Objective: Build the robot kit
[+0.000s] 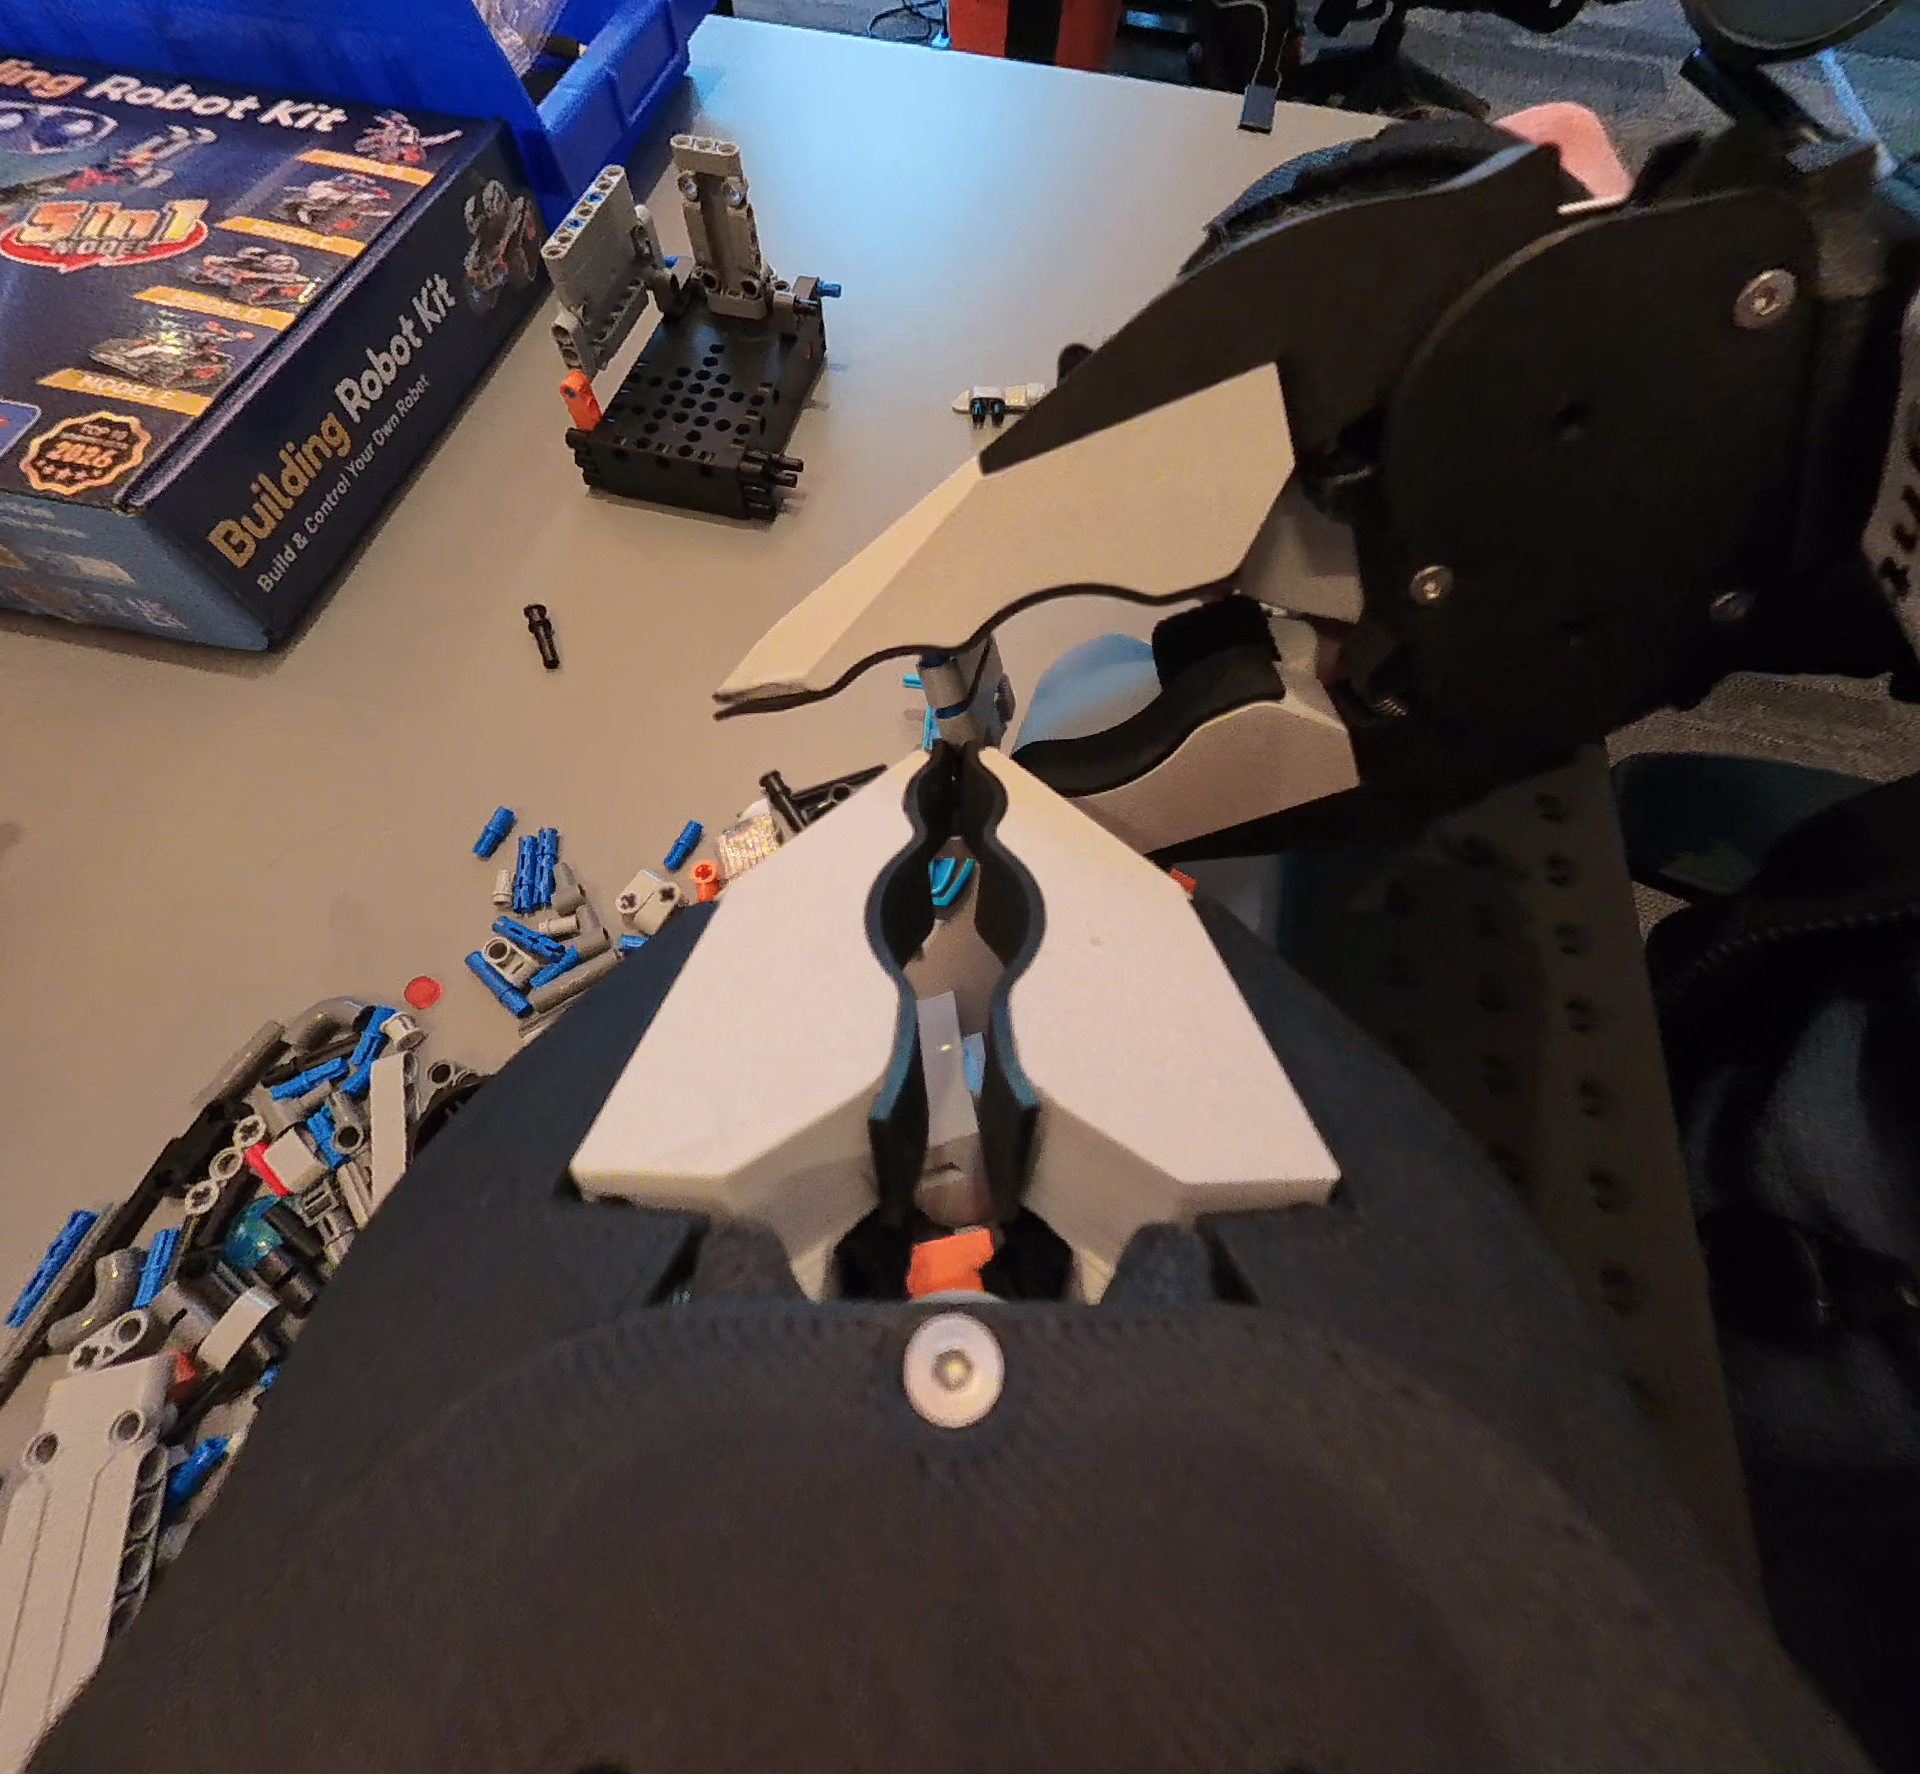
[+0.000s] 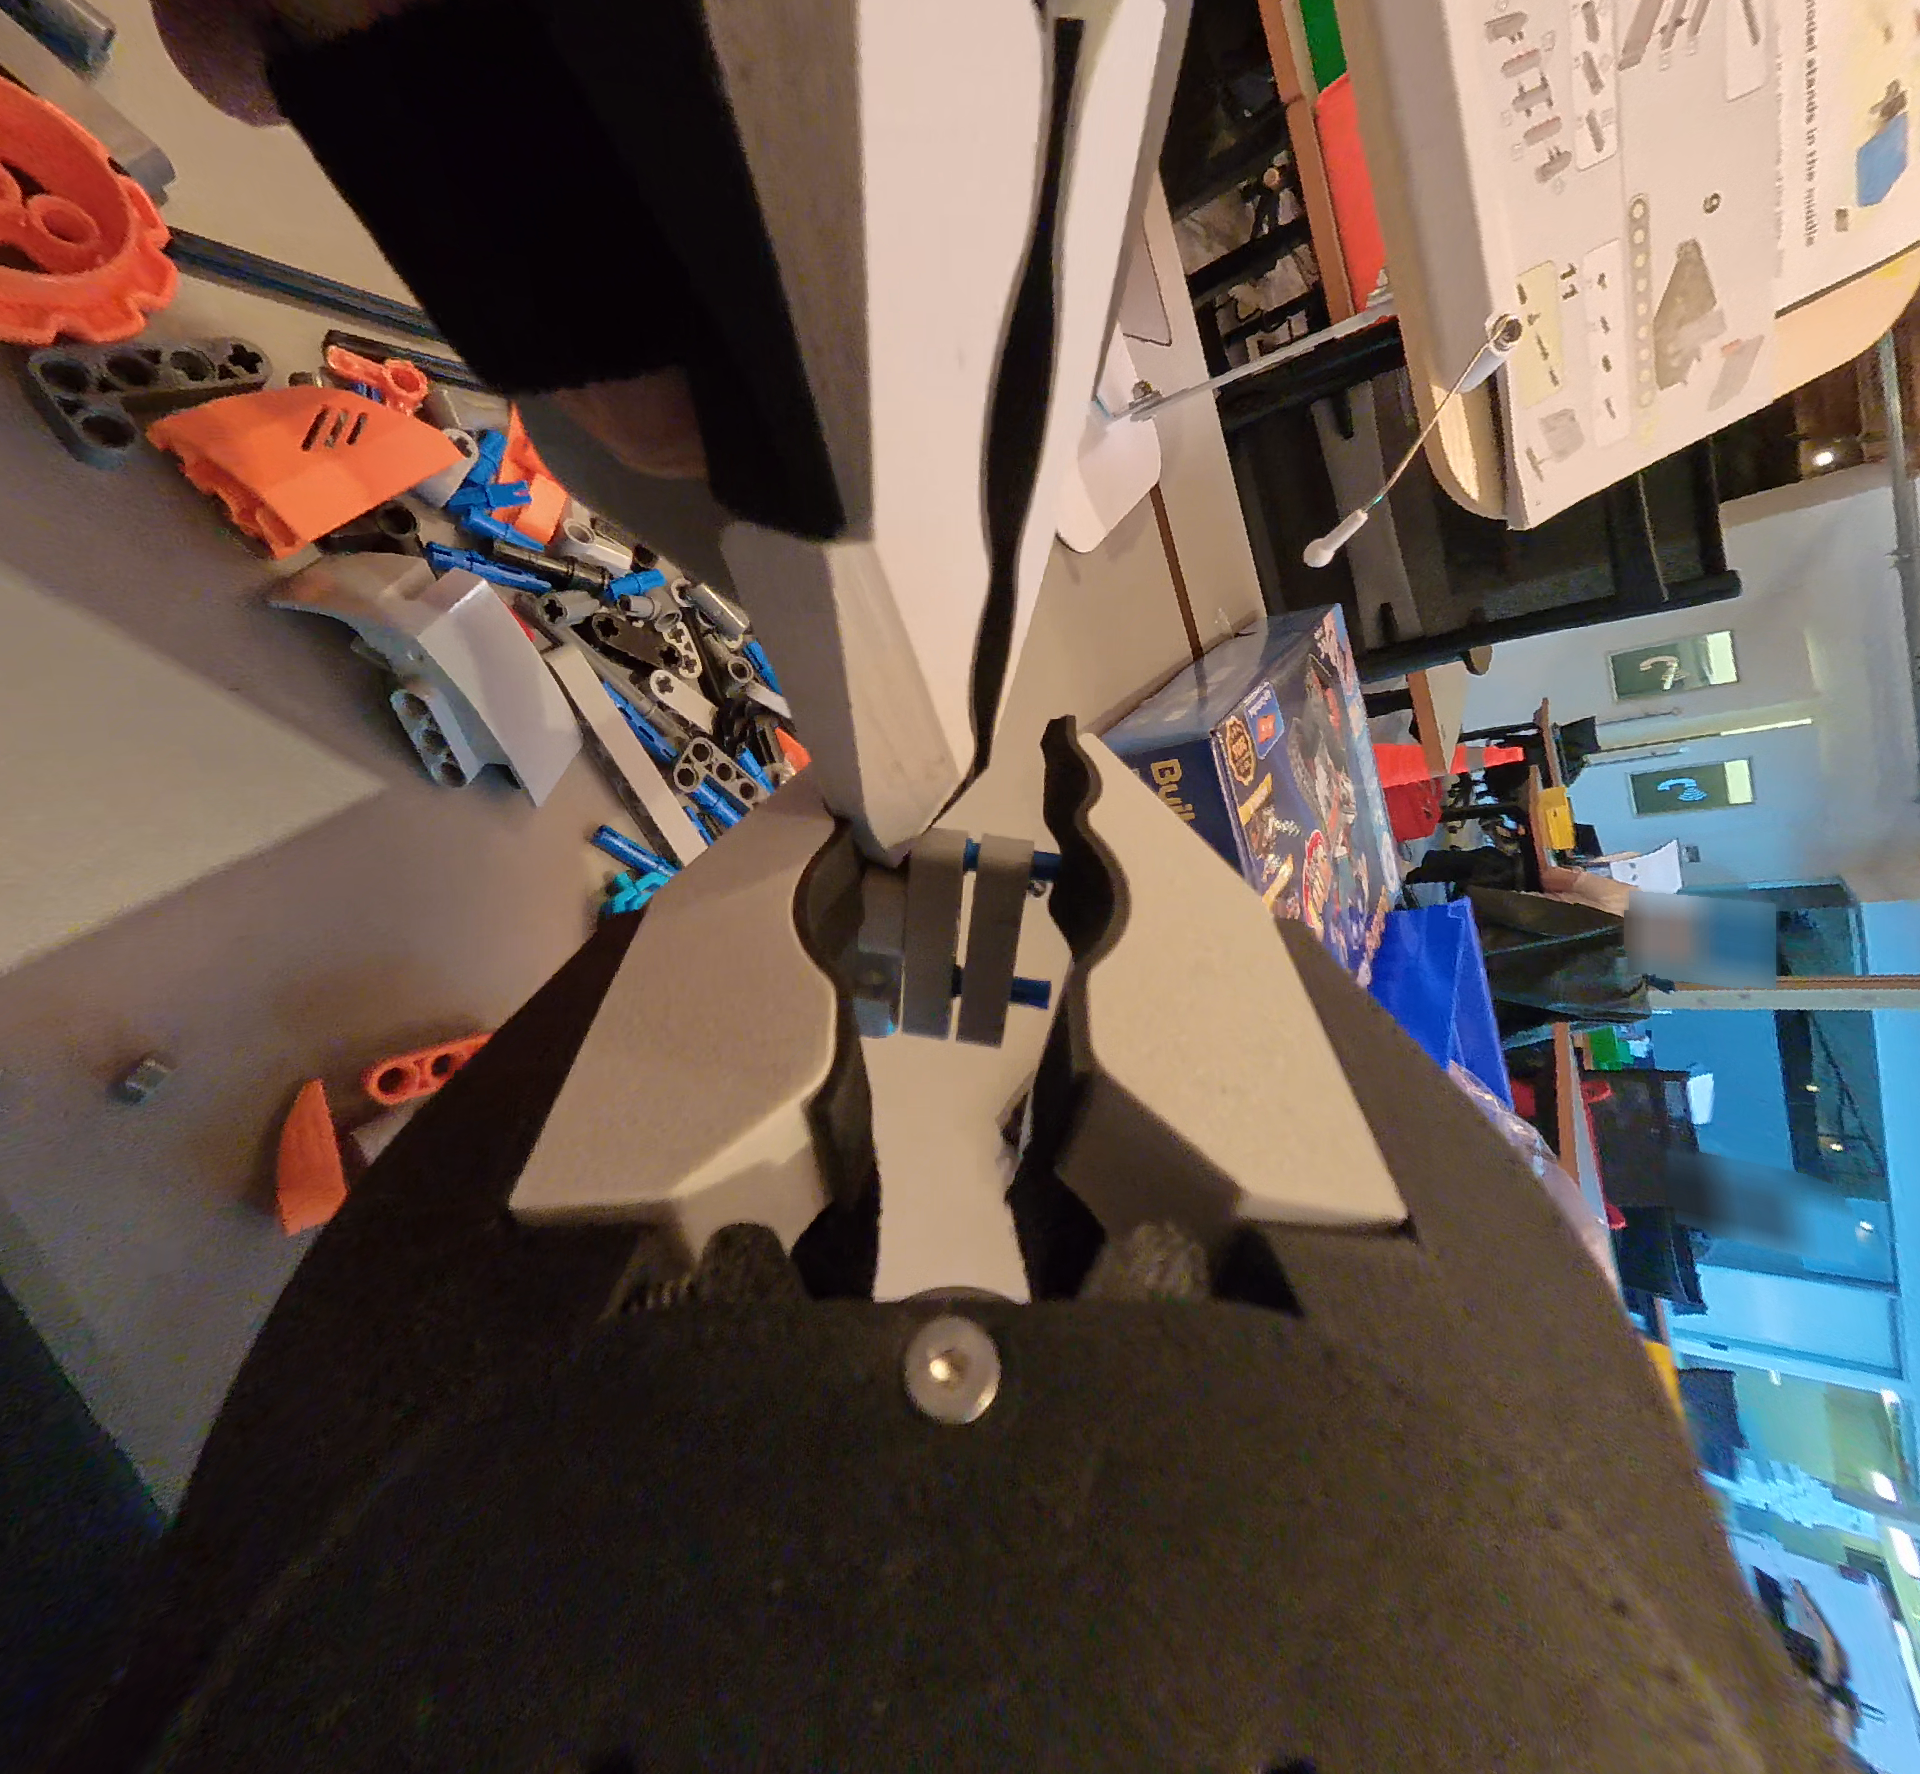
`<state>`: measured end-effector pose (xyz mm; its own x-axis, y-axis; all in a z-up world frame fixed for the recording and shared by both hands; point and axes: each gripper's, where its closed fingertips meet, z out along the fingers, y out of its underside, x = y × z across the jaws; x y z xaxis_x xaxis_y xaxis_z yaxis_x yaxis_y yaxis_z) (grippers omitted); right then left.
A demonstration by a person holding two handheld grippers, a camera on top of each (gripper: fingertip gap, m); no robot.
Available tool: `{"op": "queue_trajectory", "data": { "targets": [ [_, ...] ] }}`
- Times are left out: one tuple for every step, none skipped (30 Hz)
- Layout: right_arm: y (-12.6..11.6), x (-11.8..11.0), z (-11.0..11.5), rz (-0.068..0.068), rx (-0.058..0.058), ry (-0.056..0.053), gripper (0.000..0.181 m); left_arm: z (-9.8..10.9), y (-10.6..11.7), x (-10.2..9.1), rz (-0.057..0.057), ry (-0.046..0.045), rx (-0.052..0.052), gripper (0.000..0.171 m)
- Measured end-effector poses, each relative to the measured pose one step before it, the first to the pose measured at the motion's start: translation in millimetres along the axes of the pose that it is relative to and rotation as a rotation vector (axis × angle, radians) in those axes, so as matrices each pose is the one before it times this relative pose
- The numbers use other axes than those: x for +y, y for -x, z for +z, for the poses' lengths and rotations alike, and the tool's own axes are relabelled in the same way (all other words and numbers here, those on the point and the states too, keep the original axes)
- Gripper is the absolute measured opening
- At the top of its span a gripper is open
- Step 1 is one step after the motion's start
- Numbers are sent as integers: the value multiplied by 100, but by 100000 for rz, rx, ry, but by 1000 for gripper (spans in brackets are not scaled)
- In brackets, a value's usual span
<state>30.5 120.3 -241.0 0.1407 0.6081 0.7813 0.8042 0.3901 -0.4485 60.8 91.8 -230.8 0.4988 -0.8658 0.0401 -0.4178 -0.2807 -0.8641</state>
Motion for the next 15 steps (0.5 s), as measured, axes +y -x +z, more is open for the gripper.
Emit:
{"op": "queue_trajectory", "data": {
  "targets": [
    [-85, 0, 26, -709, 215, 235, 31, 5, 54, -45, -515, -270, -36, 0],
    [24, 53, 114, -56, -567, 91, 31, 79, 123, 58, -558, 409, -288, 0],
    [54, 41, 110, -69, -282, 46, 32, 54, 63, 83, -226, 860, 31, 0],
    [-27, -31, -36, -374, 187, -308, 31, -29, -70, -99, 373, -140, 458, 0],
    [19, 23, 104, 701, -549, -571, 31, 66, 143, 148, 198, 1518, -95, 0],
    [200, 163, 336, 152, -1072, 64, 32, 196, 204, 462, -1175, 2026, 1792, 0],
    [235, 156, 242, 364, -2326, 43, 32, 139, 90, 224, -1263, -508, 1304, 0],
    [102, 11, 56, 3206, -3942, -1539, 32, -31, 33, -13, -605, -724, 194, 0],
    [-133, -201, -128, 2797, -1517, -2799, 33, -205, -31, -218, -1507, -942, 1235, 0],
    [-328, -371, -302, 297, 1546, -2780, 34, -243, 125, -280, -305, -1781, -757, 0],
    [-50, -409, -249, -1151, 406, -2320, 34, -103, 58, 34, 1261, 751, -805, 0],
    [141, -289, -15, -1051, -72, -1680, 39, -82, -73, -214, 382, -736, 178, 0],
    [178, 147, 155, -2022, 228, 994, 41, -6, -178, -184, -33, -320, 734, 0],
    [27, 324, 147, -1854, 1151, 2226, 38, 182, -144, 248, 924, 1997, 243, 0],
    [21, 154, 33, -344, 507, 743, 28, 148, -81, 199, 835, 605, -352, 0]
  ]
}}
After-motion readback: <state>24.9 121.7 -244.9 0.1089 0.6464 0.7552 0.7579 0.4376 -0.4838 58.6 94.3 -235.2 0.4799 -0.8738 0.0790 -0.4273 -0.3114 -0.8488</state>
